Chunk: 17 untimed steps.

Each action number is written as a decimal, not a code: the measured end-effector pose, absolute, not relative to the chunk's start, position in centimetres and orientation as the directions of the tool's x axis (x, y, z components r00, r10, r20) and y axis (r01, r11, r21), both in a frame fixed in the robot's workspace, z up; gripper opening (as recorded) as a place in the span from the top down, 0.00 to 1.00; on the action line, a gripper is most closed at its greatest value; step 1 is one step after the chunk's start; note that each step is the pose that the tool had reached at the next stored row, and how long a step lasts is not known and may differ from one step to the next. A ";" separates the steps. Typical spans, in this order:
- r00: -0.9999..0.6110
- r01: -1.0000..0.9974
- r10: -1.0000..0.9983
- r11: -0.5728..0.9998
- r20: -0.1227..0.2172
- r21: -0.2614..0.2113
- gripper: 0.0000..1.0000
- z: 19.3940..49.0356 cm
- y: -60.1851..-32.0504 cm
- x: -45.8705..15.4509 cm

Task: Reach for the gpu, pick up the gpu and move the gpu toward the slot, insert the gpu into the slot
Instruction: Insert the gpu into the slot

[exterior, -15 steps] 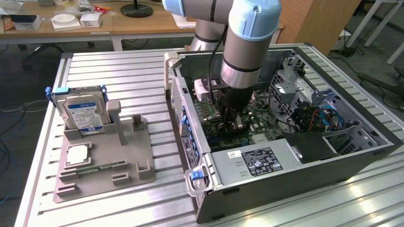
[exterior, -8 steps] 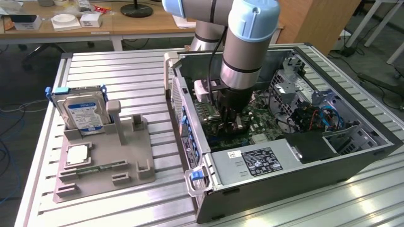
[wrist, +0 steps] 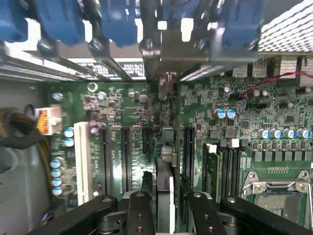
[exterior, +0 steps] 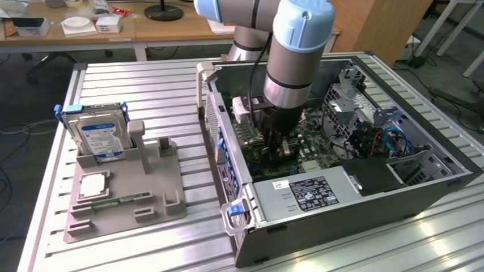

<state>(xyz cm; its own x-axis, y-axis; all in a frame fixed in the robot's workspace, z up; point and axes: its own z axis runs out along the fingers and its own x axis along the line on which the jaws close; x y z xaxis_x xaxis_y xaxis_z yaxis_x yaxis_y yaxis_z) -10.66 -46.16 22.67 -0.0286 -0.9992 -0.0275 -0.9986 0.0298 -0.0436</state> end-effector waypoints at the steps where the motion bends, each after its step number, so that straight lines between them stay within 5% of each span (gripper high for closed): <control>1: -0.028 -0.999 -0.999 0.030 -0.028 -0.044 0.67 22.7 -46.2 -10.7; 17: -0.028 -0.998 -0.999 0.030 -0.028 -0.051 0.67 26.1 -46.2 -10.7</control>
